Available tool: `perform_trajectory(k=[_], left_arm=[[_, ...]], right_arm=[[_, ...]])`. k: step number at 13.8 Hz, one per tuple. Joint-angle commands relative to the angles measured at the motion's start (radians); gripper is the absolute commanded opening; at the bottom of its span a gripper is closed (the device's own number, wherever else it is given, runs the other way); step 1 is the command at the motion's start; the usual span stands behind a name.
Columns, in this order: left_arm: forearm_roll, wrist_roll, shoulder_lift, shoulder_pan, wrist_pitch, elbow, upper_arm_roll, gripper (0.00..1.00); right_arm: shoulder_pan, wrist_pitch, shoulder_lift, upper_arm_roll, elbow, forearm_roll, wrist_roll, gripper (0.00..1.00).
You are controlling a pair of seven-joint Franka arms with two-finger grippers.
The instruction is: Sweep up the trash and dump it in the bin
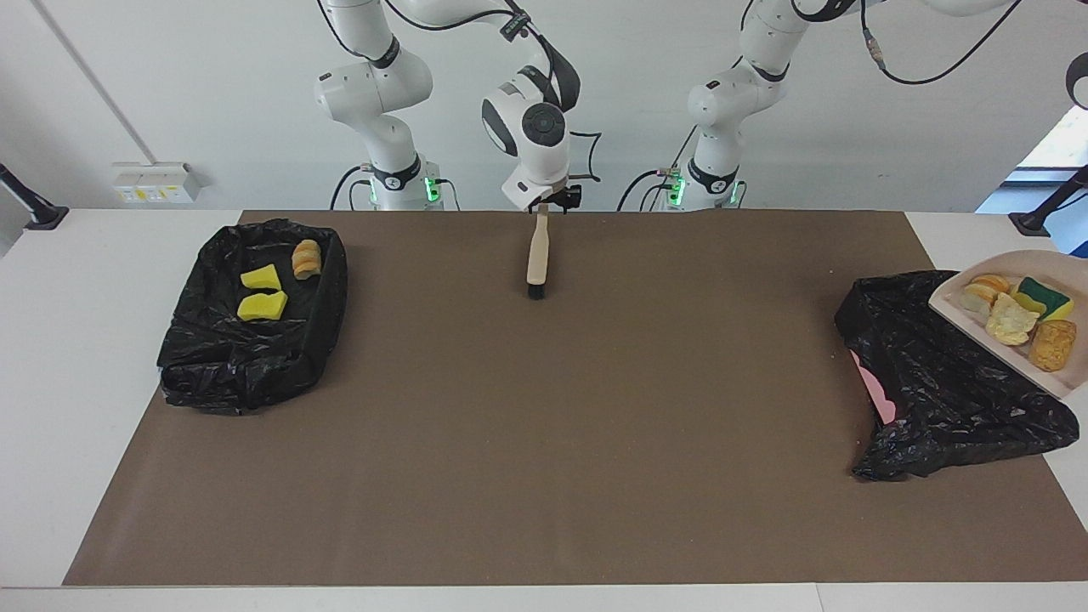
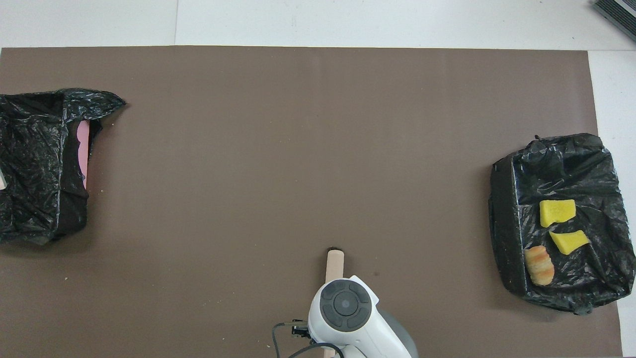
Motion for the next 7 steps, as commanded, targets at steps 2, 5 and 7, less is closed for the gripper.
perform_trajectory(k=[2, 5, 7], left_arm=[[0.140, 0.001, 0.014, -0.025, 0.076, -0.058, 0.003, 0.00], [0.280, 0.005, 0.008, -0.075, 0.069, -0.080, 0.003, 0.00], [0.369, 0.005, 0.005, -0.106, 0.024, -0.078, 0.003, 0.00]], right_arm=[[-0.135, -0.025, 0.001, 0.002, 0.110, -0.143, -0.030, 1.00], [-0.227, -0.057, 0.000, 0.000, 0.185, -0.263, -0.032, 1.00], [-0.249, -0.076, 0.003, -0.038, 0.237, -0.359, -0.030, 1.00]])
